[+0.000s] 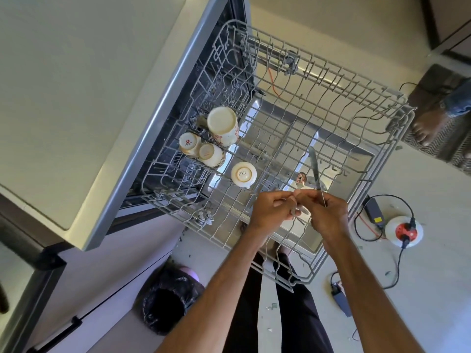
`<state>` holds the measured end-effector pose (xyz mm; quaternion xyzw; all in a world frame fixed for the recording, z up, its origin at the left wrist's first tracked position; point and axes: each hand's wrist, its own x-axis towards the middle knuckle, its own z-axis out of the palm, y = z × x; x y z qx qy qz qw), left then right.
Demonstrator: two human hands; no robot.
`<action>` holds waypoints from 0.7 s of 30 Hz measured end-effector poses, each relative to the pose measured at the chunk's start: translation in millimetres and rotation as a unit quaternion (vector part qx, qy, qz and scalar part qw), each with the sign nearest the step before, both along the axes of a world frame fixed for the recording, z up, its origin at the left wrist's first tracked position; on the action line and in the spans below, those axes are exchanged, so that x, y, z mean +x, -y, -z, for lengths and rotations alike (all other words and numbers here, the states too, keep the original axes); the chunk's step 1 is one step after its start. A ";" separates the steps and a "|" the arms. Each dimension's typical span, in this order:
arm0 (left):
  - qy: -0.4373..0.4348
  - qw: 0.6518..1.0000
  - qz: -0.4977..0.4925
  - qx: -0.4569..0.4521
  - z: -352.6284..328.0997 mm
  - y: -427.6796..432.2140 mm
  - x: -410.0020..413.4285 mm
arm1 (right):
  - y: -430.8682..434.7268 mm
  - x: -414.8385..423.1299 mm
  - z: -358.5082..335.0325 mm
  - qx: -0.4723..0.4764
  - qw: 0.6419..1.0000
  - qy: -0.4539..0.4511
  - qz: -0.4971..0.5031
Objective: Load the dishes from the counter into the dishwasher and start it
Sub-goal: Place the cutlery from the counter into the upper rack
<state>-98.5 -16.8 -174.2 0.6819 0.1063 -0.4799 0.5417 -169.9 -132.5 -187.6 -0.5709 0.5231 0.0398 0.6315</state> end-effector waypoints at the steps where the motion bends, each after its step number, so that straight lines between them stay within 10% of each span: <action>1: 0.009 1.000 0.012 0.001 -0.3 -3.6 1.8 | -1.0 0.9 -0.3 0.004 1.000 0.001 -0.006; 12: 0.084 0.994 -0.041 0.050 6.8 -50.9 2.1 | -7.2 -25.7 14.7 -0.247 0.936 -0.028 -0.248; 21: 0.066 0.993 -0.078 0.055 6.4 -59.8 -5.7 | -14.6 -20.9 29.7 -0.253 0.879 -0.101 -0.390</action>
